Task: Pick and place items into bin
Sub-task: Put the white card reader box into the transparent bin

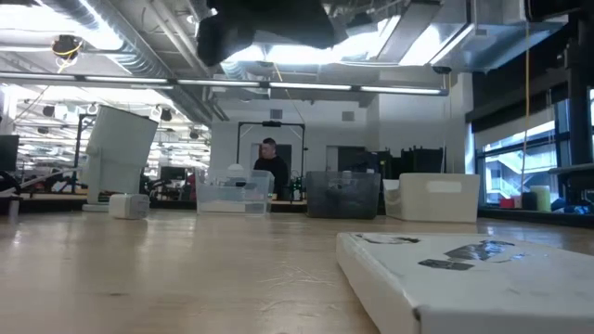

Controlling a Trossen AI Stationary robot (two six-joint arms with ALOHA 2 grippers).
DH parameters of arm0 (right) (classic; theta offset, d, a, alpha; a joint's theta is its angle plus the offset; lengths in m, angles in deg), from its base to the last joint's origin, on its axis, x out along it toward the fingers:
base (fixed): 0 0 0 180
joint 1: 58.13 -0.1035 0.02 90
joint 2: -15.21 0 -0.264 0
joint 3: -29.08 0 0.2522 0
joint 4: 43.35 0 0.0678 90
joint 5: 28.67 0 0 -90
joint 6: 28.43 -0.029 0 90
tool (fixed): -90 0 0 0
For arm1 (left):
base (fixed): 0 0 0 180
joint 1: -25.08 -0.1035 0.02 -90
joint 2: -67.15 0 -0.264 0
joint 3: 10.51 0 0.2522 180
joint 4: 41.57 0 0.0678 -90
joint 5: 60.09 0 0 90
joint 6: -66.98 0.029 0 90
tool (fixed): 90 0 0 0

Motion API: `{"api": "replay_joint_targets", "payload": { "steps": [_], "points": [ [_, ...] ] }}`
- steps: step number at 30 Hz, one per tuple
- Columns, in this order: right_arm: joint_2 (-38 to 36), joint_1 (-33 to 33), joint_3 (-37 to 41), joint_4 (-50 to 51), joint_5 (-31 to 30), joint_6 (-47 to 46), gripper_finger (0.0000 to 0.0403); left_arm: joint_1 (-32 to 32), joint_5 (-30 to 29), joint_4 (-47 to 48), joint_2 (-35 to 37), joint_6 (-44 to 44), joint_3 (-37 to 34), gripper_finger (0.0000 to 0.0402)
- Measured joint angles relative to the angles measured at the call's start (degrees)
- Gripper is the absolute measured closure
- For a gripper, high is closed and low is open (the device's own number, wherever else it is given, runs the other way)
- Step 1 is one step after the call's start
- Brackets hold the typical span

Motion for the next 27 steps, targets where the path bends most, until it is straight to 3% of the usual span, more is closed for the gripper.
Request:
{"api": "replay_joint_targets", "payload": {
  "steps": [9,17,27],
  "points": [
    [14.46,0.34,-0.04,-21.65,-1.19,-0.04,0.0372,2.59,3.64,-1.13,-7.13,-22.26,2.94,0.0400],
    [23.96,0.47,-0.02,-31.37,-0.34,-6.82,0.0390,3.44,4.37,-2.42,-10.34,-35.33,2.92,0.0399],
    [27.23,0.53,-0.02,-35.22,-0.28,-7.29,0.0279,3.16,10.27,-6.88,-16.37,-40.96,2.85,0.0351]
  ]
}}
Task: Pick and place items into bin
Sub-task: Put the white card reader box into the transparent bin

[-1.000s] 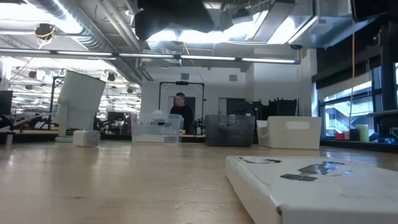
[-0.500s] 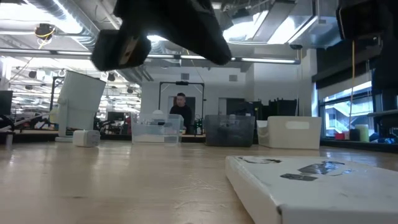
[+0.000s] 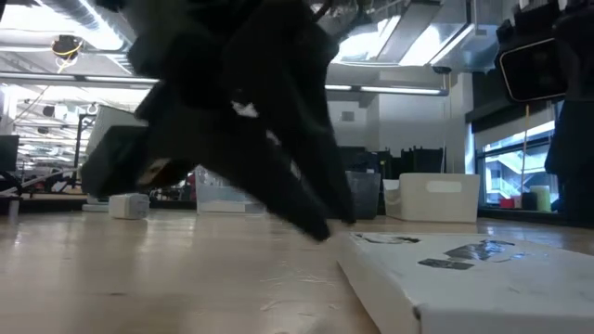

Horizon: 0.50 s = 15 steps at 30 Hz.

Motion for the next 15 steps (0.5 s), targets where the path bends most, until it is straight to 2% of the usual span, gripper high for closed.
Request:
{"api": "replay_joint_targets", "payload": {
  "steps": [7,15],
  "points": [
    [2.62,0.04,0.00,-1.19,0.00,-0.02,0.0232,0.00,-0.30,-1.58,-2.18,-2.26,0.10,0.0310],
    [6.98,0.15,-0.15,-7.30,2.01,-3.00,0.0226,-0.29,-0.16,-1.47,-2.47,-1.83,0.13,0.0316]
  ]
}}
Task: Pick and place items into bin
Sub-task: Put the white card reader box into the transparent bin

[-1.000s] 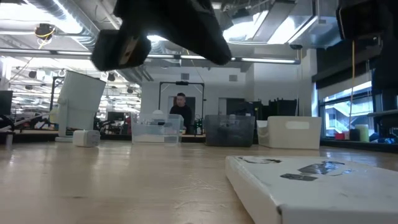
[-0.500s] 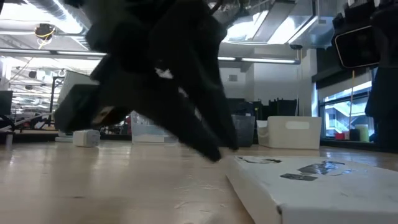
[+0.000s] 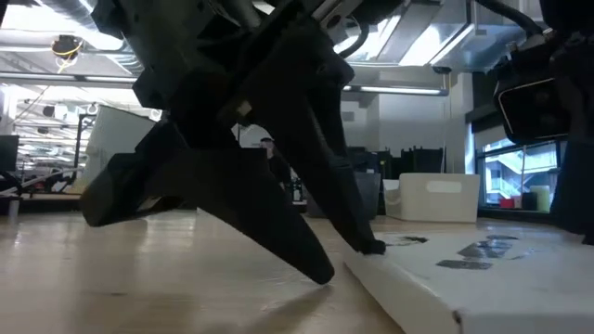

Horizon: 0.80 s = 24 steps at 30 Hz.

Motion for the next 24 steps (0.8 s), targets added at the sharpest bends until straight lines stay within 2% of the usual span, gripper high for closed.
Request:
{"api": "replay_joint_targets", "payload": {
  "steps": [13,20,24],
  "points": [
    [0.67,1.35,0.12,-3.98,2.32,0.21,0.0226,-0.28,-0.11,0.93,0.00,0.14,0.01,0.0342],
    [0.88,3.14,0.22,-7.93,2.37,4.63,0.0226,-0.31,-1.37,0.39,-0.06,0.14,-0.04,0.0343],
    [0.88,3.67,0.22,-9.18,2.01,7.33,0.0250,-0.41,-1.96,-0.05,-0.15,0.14,-0.10,0.0343]
  ]
}}
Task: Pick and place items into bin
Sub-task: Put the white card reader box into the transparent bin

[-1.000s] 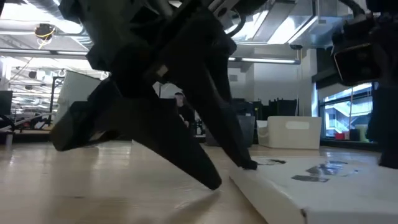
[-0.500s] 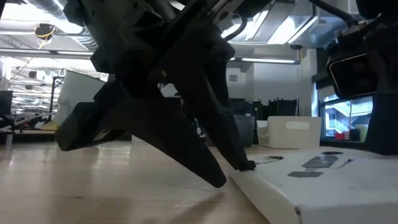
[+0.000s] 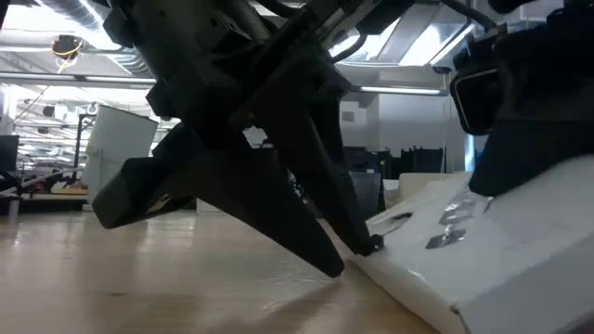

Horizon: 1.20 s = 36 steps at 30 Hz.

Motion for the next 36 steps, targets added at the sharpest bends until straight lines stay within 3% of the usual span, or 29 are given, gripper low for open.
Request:
{"api": "replay_joint_targets", "payload": {
  "steps": [7,12,16,20,26,31,36],
  "points": [
    [-0.36,0.63,-0.16,-0.81,0.06,-1.02,0.0370,0.11,0.16,-0.02,0.21,2.90,-0.03,0.0343],
    [-0.41,0.62,-0.17,-0.74,-0.19,0.21,0.0370,-0.49,3.02,1.97,1.95,7.66,-0.07,0.0343],
    [-2.56,1.27,-0.12,1.25,-0.07,1.56,0.0370,-1.93,3.52,9.39,7.53,14.61,-0.21,0.0343],
    [-7.35,3.42,0.01,8.51,-0.01,4.37,0.0370,-2.78,-3.28,17.86,15.13,23.54,-0.15,0.0346],
    [-16.27,9.51,0.02,17.71,0.02,10.19,0.0370,-3.16,-11.72,25.61,26.21,44.33,-0.19,0.0372],
    [-22.60,18.28,-0.62,19.43,-0.06,17.15,0.0370,-4.88,-12.74,26.02,35.42,53.91,-6.11,0.0398],
    [-23.30,28.57,-7.37,21.01,2.64,27.30,0.0370,-8.06,-10.91,22.38,47.18,59.72,-17.69,0.0400]
  ]
}}
